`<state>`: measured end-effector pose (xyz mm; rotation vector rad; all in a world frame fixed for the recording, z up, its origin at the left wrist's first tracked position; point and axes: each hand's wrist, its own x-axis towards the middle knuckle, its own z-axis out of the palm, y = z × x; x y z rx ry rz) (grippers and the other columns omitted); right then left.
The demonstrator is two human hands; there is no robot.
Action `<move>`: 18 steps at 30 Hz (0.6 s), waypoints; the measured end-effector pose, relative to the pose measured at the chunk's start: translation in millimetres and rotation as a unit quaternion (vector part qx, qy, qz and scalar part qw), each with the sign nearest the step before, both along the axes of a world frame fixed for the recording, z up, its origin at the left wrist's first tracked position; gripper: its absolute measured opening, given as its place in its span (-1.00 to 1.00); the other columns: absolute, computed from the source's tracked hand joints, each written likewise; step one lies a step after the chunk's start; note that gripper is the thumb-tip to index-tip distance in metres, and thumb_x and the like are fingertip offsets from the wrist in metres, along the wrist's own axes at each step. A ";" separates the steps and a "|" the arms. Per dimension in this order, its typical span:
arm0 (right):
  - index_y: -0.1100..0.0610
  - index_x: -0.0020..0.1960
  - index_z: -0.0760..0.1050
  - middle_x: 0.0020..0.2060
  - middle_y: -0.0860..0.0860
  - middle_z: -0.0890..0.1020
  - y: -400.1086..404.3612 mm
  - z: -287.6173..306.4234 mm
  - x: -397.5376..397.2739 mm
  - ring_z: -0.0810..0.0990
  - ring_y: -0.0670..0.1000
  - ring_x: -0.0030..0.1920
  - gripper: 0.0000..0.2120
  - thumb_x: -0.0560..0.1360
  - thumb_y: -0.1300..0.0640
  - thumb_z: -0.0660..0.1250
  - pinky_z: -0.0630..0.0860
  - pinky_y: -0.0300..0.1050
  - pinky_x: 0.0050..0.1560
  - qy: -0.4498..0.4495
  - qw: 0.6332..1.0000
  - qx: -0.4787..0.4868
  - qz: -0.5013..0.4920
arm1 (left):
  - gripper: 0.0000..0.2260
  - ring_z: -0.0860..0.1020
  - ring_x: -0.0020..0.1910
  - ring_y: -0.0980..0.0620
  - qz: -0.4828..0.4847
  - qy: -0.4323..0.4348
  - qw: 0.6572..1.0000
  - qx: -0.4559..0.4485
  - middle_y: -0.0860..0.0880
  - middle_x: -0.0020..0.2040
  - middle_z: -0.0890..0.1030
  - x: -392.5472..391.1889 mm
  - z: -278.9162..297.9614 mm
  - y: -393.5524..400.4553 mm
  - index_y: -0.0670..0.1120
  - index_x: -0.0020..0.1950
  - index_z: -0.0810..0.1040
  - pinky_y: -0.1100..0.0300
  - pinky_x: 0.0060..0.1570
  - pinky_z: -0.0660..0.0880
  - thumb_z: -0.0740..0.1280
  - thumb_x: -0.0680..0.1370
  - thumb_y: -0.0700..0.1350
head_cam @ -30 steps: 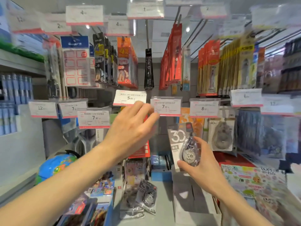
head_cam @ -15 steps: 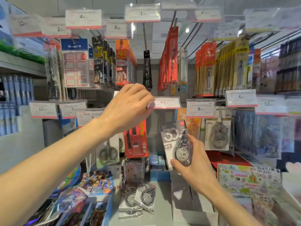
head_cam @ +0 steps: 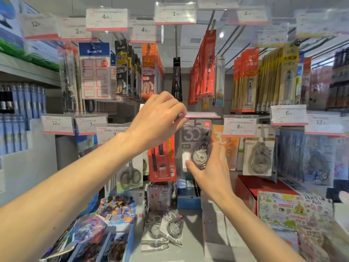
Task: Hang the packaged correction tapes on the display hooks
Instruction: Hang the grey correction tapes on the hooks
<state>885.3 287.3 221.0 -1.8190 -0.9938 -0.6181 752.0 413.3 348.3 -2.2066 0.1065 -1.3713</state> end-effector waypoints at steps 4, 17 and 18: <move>0.18 0.41 0.19 0.39 0.11 0.26 10.9 0.0 3.3 0.33 0.13 0.38 -0.27 0.46 -0.18 0.42 0.37 0.00 0.31 0.009 0.999 -0.027 -0.033 | -0.82 0.53 0.10 -0.07 0.000 0.011 1.000 -0.015 0.04 -0.02 0.67 -1.2 0.3 1.2 -0.07 0.06 0.60 -0.01 0.03 0.47 0.33 0.62 0.03; 0.12 0.48 0.12 0.37 0.17 0.30 69.6 16.1 33.9 0.47 0.24 0.31 -0.20 0.44 -0.10 0.48 0.50 0.09 0.19 0.097 0.983 -0.101 -0.122 | -0.84 0.53 0.12 -0.06 0.003 0.023 1.000 -0.013 0.05 0.00 0.67 -6.4 0.3 -1.1 -0.05 0.03 0.59 0.02 0.02 0.46 0.35 0.59 0.03; 0.12 0.46 0.12 0.38 0.18 0.31 72.0 15.9 34.8 0.47 0.25 0.31 -0.21 0.43 -0.11 0.48 0.51 0.10 0.21 0.101 0.981 -0.106 -0.125 | -0.84 0.53 0.12 -0.07 0.003 0.022 1.000 -0.012 0.05 -0.01 0.67 -7.0 0.3 -1.3 -0.05 0.02 0.59 0.02 0.02 0.45 0.35 0.59 0.03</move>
